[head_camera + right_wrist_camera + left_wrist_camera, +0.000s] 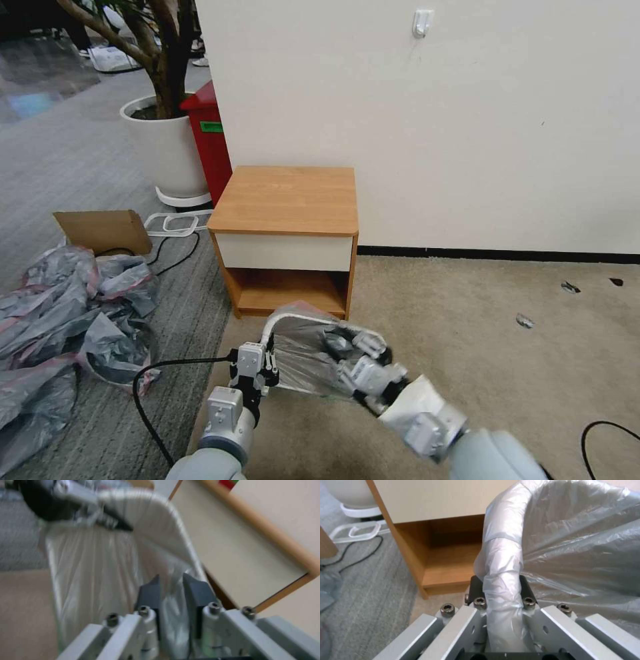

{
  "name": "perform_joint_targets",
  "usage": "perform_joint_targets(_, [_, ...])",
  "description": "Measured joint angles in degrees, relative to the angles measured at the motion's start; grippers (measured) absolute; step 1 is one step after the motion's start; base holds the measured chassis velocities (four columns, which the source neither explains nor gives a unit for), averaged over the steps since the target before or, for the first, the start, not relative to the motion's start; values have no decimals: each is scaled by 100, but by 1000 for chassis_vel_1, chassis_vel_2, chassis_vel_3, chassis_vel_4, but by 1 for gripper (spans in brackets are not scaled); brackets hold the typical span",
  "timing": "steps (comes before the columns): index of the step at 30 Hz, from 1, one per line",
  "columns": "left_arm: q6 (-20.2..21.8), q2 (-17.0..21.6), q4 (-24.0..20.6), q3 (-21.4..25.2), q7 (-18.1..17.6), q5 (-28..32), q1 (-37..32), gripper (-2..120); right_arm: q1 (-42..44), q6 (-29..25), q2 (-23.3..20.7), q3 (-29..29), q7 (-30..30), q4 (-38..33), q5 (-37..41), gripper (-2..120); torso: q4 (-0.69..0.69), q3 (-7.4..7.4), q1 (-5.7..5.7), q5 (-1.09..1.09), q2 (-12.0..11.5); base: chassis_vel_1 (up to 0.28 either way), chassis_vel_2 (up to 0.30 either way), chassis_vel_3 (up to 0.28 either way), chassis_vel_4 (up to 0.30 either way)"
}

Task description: Pick up the garbage bag from the table and place it over the trash can.

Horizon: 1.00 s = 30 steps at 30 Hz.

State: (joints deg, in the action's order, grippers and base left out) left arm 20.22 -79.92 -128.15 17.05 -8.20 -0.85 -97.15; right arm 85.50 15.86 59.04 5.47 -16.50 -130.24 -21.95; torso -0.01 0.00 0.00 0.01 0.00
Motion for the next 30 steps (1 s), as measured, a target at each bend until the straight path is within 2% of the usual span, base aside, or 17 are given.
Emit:
perform_joint_targets(3, [-3,-24,15,-50,-6,-202,-40,4,-218,306,-115,-60,-102,48,22,1,1,0,0,0,0,0,0,0,0])
perform_joint_targets(4, [-14,-31,30,-71,-4,-225,-49,4,-256,366,-136,-65,-118,63,35,0,1,0,0,0,0,0,0,0,0])
perform_joint_targets(24, [-95,-84,72,-255,-7,-419,-114,4,-684,643,-206,-211,-275,664,172,0,0,0,0,0,0,0,0,0,0])
perform_joint_targets(30, [-97,-132,-12,-316,-7,-476,-158,4,-1427,948,64,-835,-394,1395,-102,0,1,0,0,0,0,0,0,0,0])
